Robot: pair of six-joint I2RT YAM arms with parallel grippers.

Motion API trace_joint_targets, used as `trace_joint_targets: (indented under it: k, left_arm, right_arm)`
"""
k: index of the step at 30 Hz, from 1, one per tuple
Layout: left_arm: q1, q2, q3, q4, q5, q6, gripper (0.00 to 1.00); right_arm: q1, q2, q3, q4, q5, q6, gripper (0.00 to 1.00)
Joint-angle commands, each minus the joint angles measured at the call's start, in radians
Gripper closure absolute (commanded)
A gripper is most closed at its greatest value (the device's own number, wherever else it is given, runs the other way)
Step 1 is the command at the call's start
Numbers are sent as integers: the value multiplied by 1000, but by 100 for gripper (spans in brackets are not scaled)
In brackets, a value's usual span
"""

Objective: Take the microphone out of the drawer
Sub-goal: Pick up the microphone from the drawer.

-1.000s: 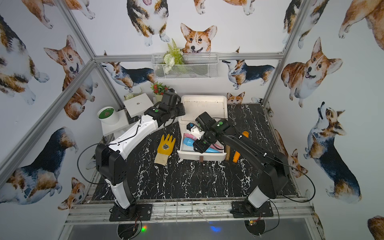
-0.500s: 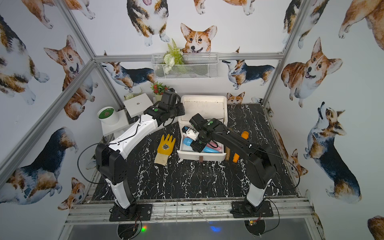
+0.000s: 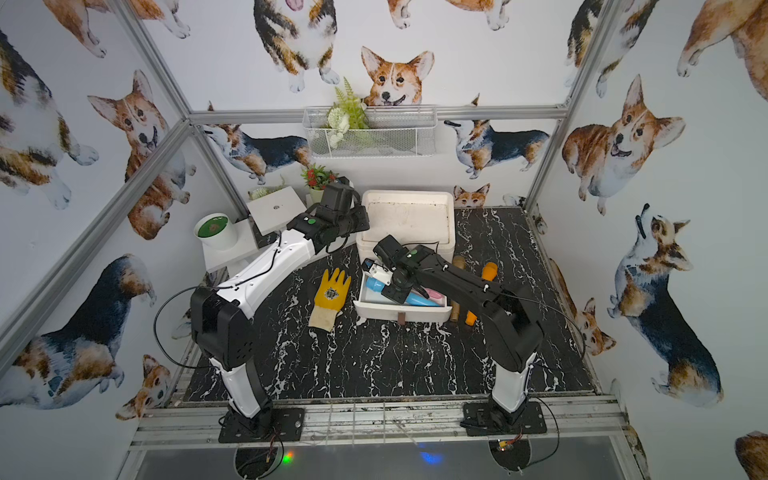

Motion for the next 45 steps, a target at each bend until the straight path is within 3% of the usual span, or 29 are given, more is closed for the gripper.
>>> trace_joint_targets:
  k: [1,5,11,19,45]
  left_arm:
    - [1,29,-20,-177,66,-47,95]
    - [1,31,-21,-177,65,-45,95]
    - [1,32,-26,-180,58,-42,95]
    - [1,29,-34,-177,58,-42,95]
    - [2,47,-22,-175,63,-54,95]
  right_arm:
    - [12,24,-2,2,26,-18,49]
    - [22,34,0,-4,36,-22,55]
    - [47,25,-6,-9,64,-29,75]
    - [53,1,-6,-11,64,-35,86]
    - [53,-245,-94,151,30,29,92]
